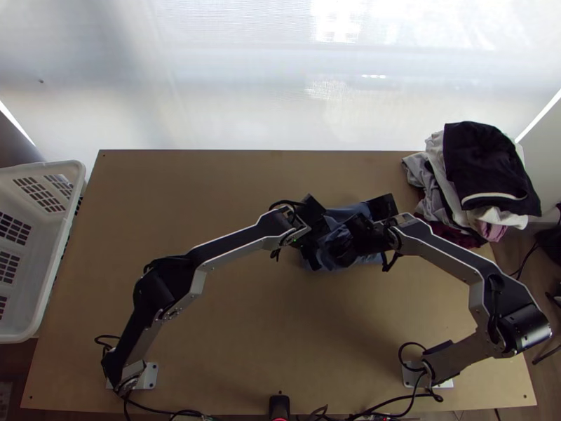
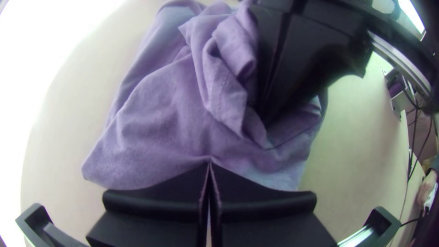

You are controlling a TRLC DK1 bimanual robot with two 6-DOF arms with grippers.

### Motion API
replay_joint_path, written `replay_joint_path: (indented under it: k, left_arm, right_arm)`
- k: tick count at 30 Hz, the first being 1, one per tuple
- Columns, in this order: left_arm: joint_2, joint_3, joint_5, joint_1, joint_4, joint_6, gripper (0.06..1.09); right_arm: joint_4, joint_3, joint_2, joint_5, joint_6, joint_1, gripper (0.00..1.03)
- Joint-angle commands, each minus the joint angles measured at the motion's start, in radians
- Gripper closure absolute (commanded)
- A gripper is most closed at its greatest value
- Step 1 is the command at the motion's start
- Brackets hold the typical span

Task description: Fold the t-shirt

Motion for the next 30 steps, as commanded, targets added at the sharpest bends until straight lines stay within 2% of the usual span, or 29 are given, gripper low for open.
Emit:
replay_joint_path:
  k: [1, 10, 22, 25, 27, 30]
  left_arm:
    - [0.018, 0.001, 0.001, 0.004, -0.006, 0.021, 1.05]
    - [0.028, -0.01, -0.001, 0.008, -0.006, 0.04, 1.05]
    - [0.022, -0.024, -0.004, 0.013, -0.025, 0.072, 1.05]
    - [0.015, -0.032, -0.009, 0.013, -0.025, 0.073, 1.05]
    - [0.007, -0.035, -0.012, 0.013, -0.025, 0.073, 1.05]
    - [-0.018, -0.036, -0.016, 0.013, -0.025, 0.075, 1.05]
  right_arm:
    - [0.02, 0.038, 0.019, 0.045, -0.029, -0.094, 1.0]
    - [-0.039, 0.111, -0.035, 0.046, -0.094, -0.307, 1.0]
    - [-0.157, 0.102, -0.133, 0.045, -0.177, -0.6, 1.0]
    - [-0.194, 0.09, -0.204, 0.043, -0.17, -0.594, 1.0]
    - [-0.203, 0.073, -0.251, 0.043, -0.166, -0.549, 1.0]
    - [-0.217, 0.065, -0.296, 0.043, -0.114, -0.476, 1.0]
